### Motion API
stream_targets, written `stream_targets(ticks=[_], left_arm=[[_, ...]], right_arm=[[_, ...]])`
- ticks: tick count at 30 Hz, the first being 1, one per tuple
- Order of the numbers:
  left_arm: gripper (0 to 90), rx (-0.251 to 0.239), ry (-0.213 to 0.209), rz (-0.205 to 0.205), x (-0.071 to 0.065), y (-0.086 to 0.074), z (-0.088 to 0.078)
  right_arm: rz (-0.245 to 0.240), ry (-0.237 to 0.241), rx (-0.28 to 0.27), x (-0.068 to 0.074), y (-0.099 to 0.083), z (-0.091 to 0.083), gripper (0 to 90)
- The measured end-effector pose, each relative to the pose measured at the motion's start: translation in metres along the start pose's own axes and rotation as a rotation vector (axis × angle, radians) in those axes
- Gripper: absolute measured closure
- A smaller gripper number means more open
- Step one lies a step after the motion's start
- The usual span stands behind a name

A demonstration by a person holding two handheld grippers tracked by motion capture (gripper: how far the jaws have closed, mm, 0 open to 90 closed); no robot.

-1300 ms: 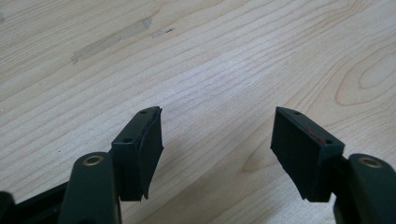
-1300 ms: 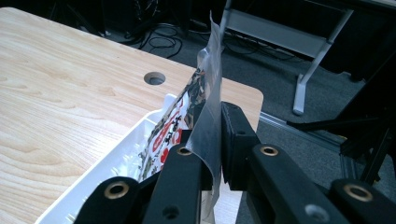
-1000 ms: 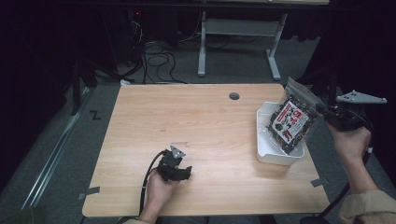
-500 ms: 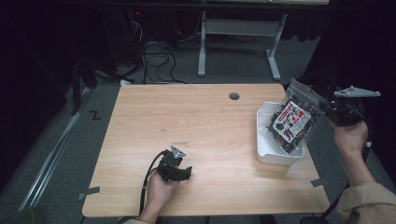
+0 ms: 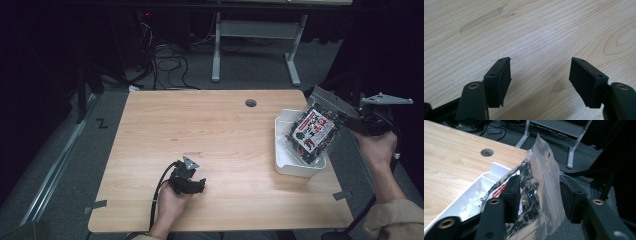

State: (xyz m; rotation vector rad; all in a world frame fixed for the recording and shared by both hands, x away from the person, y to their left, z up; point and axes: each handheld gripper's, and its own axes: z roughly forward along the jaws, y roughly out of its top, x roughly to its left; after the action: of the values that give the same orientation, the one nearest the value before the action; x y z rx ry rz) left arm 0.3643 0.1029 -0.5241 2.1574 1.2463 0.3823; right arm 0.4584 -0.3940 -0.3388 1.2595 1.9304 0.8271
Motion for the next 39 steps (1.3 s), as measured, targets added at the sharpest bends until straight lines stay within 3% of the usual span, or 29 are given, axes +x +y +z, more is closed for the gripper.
stream_targets(ticks=[4, 19, 21, 24, 35, 39], left_arm=[[34.1, -0.007, 0.001, -0.003, 0.000, 0.000, -0.001], [34.2, -0.007, 0.001, 0.000, 0.000, 0.000, -0.001], [34.1, -0.010, 0.000, 0.007, -0.001, 0.000, -0.003], [34.1, -0.019, -0.003, 0.009, -0.003, 0.001, -0.004], [34.1, -0.046, -0.010, 0.005, -0.004, 0.001, -0.009], [34.1, -0.050, -0.015, 0.010, -0.005, 0.002, -0.011]], right_arm=[[0.040, -0.020, -0.030, -0.004, -0.001, -0.005, 49.0], [0.000, -0.034, -0.121, 0.011, -0.002, -0.025, 45.8], [0.024, 0.004, -0.150, 0.014, -0.003, -0.030, 45.6], [0.040, 0.105, -0.193, 0.026, -0.005, -0.035, 45.4], [-0.039, 0.324, -0.212, 0.089, -0.018, -0.037, 45.3], [-0.067, 0.369, -0.211, 0.105, -0.023, -0.042, 44.2]])
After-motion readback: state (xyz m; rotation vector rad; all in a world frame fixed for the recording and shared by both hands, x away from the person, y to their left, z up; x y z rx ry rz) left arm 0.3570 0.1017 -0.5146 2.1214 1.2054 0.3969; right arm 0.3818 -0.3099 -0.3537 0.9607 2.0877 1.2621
